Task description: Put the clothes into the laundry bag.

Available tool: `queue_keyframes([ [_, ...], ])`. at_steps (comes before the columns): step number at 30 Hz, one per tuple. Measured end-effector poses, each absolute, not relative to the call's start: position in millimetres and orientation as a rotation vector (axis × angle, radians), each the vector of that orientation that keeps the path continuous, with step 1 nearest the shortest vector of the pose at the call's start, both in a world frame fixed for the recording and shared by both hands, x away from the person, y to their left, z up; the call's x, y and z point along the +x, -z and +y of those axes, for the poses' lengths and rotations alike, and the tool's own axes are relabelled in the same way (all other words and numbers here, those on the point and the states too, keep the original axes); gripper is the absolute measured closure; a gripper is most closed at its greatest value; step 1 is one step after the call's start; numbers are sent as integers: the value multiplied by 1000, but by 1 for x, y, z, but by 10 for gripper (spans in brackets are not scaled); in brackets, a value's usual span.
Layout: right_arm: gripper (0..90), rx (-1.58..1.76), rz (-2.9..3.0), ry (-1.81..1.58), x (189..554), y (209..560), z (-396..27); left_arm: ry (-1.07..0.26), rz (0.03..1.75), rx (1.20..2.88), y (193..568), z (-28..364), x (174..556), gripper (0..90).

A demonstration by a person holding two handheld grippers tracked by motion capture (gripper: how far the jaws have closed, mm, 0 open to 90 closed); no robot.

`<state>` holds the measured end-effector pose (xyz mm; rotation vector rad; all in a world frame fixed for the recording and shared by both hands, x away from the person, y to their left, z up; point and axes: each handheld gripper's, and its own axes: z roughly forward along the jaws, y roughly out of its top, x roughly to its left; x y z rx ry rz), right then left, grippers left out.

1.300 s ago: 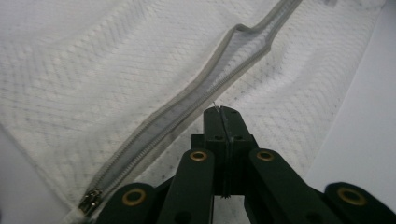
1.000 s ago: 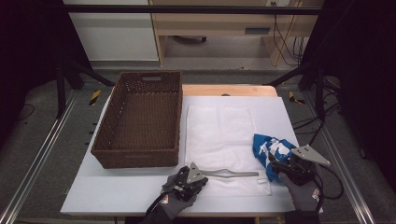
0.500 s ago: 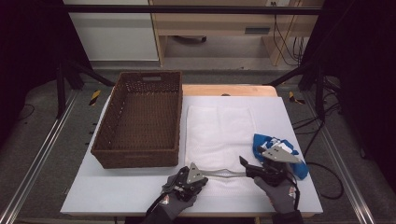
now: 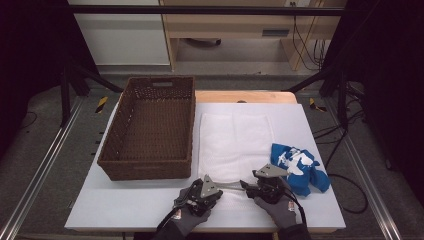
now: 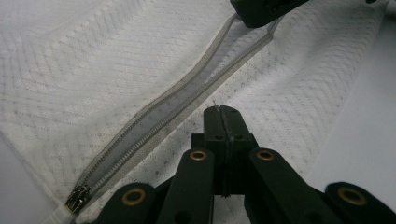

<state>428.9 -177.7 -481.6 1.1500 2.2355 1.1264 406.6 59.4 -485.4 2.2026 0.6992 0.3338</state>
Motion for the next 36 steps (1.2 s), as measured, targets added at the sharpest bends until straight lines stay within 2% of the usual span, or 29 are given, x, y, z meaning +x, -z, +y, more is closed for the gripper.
queue_keyframes([
  [3, 422, 1141, 2249, -1117, 429, 484, -176, -329, 700, 2203, 485, 60, 407, 899],
  [7, 481, 1135, 2264, -1092, 429, 487, -174, -331, 699, 2205, 485, 59, 407, 899],
  [10, 584, 1123, 2268, -1048, 428, 488, -174, -330, 699, 2205, 485, 60, 407, 899],
  [11, 683, 1131, 2269, -1051, 428, 488, -175, -330, 699, 2206, 485, 59, 407, 899],
  [12, 683, 1131, 2269, -1051, 428, 488, -175, -330, 699, 2206, 485, 59, 407, 899],
  [15, 871, 1122, 2278, -1044, 429, 486, -177, -332, 700, 2207, 485, 59, 407, 899],
  [26, 890, 1114, 2177, -1201, 426, 461, -188, -353, 687, 2212, 482, 57, 407, 899],
  [34, 889, 1100, 2159, -1256, 424, 455, -191, -376, 671, 2132, 447, 60, 408, 897],
  [36, 889, 1100, 2160, -1259, 424, 455, -190, -391, 681, 2116, 439, 60, 411, 864],
])
